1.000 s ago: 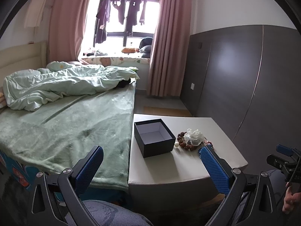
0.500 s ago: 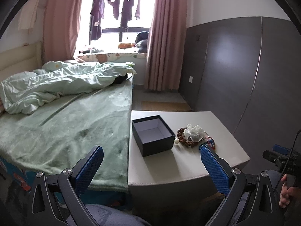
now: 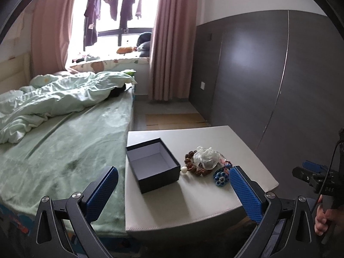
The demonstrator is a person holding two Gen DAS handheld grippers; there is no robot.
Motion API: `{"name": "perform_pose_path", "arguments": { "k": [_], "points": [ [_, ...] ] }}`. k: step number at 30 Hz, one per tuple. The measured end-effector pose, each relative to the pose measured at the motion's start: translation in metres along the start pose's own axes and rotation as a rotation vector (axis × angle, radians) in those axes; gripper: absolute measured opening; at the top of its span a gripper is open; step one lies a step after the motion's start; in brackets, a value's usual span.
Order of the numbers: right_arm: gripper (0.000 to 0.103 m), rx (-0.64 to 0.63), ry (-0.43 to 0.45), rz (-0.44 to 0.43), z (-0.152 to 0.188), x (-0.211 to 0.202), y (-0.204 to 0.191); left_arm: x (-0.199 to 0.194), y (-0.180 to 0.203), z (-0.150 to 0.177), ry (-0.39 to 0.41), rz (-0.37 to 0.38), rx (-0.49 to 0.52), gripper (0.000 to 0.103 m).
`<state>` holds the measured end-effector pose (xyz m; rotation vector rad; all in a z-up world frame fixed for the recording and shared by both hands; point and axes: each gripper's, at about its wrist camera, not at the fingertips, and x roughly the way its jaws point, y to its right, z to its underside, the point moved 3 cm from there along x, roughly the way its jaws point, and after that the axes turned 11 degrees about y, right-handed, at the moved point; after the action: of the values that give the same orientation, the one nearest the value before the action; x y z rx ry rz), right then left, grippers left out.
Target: Organize jewelry
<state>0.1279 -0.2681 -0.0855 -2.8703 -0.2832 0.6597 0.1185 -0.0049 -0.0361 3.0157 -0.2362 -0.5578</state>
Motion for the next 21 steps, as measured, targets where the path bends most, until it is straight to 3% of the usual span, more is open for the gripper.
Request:
{"name": "perform_pose_path", "arguments": {
  "k": [11,21],
  "points": [
    [0.103,-0.005,0.011,-0.012,-0.021,0.035,0.003,0.037,0.008,-0.018,-0.040,0.067,-0.009,0.103],
    [0.103,0.030,-0.030,-0.044,-0.045,0.077,0.022,0.086,0.027,-0.034,-0.092,0.158,-0.016,0.100]
  ]
}}
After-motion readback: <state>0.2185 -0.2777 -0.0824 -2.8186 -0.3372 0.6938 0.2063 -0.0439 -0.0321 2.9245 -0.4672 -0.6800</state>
